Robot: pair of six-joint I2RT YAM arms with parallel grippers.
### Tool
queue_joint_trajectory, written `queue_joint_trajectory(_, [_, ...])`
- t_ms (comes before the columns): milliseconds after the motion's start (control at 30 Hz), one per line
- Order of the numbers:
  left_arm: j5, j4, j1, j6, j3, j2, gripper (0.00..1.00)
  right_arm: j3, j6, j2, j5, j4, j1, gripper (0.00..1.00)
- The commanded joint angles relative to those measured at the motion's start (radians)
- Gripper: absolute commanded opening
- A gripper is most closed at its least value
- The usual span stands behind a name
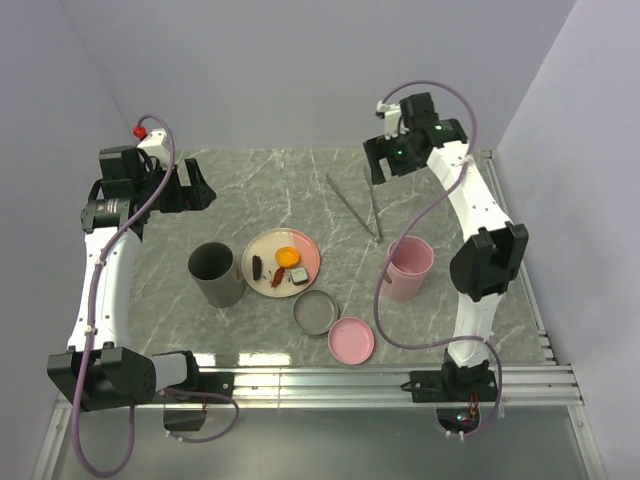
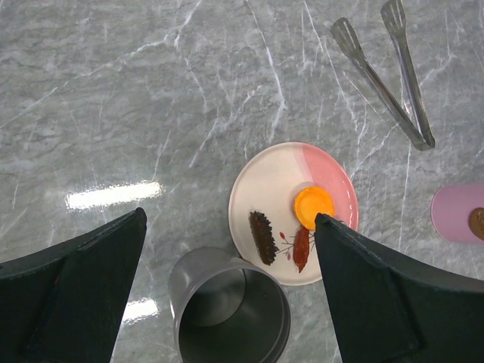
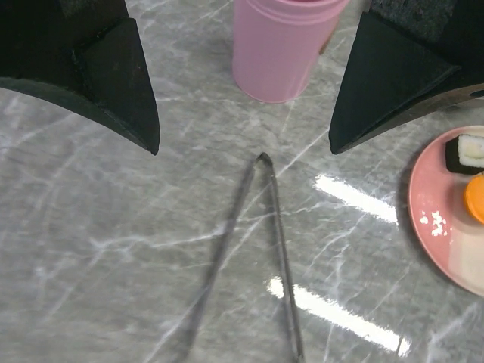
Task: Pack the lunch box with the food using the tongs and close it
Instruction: Pick up the clamp at the center of the board.
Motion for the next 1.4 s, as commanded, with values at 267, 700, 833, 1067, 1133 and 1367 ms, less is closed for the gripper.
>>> queue_joint_trajectory(267, [0.02,0.037,0.001,-0.01,-0.002,-0.019,0.99,0.091,0.026,0.179,-0.024,-0.028,0.044,1.0])
queue_joint_trajectory(700, [0.003,0.048,0.001,-0.018,-0.031,-0.022,0.99,-0.05,0.034,0.254,-0.01,0.022,0.069,1.0])
queue_joint_trajectory(833, [0.004,0.049,0.001,-0.016,-0.038,-0.02,0.99,-0.056,0.029,0.274,0.017,0.037,0.083,1.0])
queue_joint_trajectory(1067, [-0.008,0.048,0.001,-0.024,-0.038,-0.014,0.99,-0.052,0.026,0.325,0.05,0.059,0.1,1.0])
queue_joint_trajectory(1133, [-0.005,0.051,0.001,-0.027,-0.042,-0.014,1.0,-0.039,0.025,0.336,0.057,0.056,0.103,1.0])
queue_joint_trajectory(1367, [0.004,0.057,0.001,-0.032,-0.048,-0.006,0.99,-0.012,0.018,0.388,0.077,0.054,0.109,1.0])
